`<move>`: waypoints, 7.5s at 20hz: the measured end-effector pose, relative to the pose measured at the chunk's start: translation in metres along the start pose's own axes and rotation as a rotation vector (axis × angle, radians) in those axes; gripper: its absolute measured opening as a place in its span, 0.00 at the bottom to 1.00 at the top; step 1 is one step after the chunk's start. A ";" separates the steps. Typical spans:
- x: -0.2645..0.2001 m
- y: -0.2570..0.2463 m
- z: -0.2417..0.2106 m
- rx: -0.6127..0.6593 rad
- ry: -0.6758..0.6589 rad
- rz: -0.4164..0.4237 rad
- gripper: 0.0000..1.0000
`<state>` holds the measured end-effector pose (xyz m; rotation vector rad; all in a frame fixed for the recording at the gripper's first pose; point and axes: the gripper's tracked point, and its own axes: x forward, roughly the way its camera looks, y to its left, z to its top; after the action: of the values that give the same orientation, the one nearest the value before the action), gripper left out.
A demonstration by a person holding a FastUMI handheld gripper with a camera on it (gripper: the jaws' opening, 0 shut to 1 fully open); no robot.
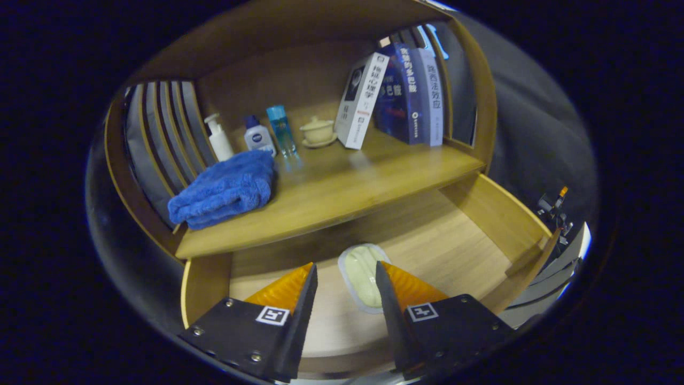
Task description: Pull open the drawer, take out the items inside it, and place them on the countertop above the cabinet.
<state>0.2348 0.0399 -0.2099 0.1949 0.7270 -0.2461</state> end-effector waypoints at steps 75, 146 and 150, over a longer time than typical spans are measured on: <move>-0.057 0.006 0.115 -0.076 -0.208 -0.032 0.14; -0.153 -0.038 -0.028 -0.135 -0.613 0.110 0.94; -0.139 -0.050 -0.051 -0.125 -0.559 0.107 0.95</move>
<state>0.0881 0.0273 -0.1580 0.0393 0.1747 -0.1414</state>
